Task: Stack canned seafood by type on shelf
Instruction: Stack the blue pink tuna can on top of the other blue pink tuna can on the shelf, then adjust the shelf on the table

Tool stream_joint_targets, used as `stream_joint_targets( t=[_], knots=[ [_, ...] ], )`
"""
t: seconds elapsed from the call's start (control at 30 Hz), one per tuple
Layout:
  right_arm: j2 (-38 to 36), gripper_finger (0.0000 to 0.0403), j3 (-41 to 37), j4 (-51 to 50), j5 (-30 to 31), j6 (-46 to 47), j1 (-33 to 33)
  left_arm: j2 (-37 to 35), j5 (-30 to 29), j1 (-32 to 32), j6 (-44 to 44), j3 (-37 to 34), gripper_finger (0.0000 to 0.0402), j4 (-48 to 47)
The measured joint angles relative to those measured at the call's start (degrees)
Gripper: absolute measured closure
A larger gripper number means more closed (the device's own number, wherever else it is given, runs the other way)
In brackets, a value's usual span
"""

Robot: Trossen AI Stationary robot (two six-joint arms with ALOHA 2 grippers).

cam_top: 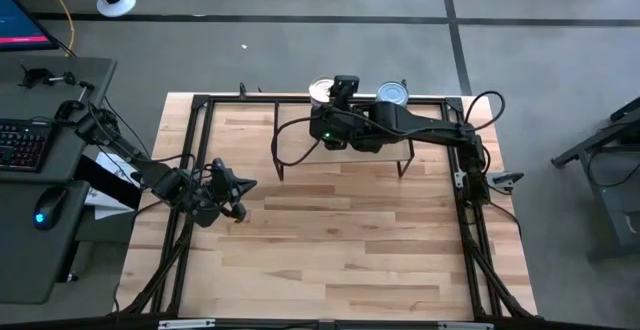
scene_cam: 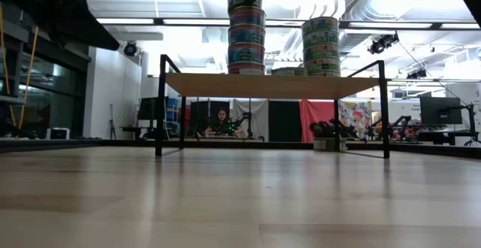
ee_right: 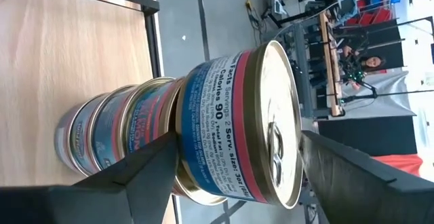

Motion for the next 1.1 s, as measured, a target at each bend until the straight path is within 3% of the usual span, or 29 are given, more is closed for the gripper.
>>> stream_joint_targets(
  t=[0.93,1.1],
  knots=[
    [-2.1,0.0106,1.8,-2.5,-6.9,1.1,0.6,0.0,1.8,0.0,2.0,0.0,0.0401,-0.1],
    [-2.3,0.0106,1.8,-1.6,-7.5,2.8,2.7,-0.5,4.7,0.0,2.1,0.0,0.0401,0.9]
  ],
)
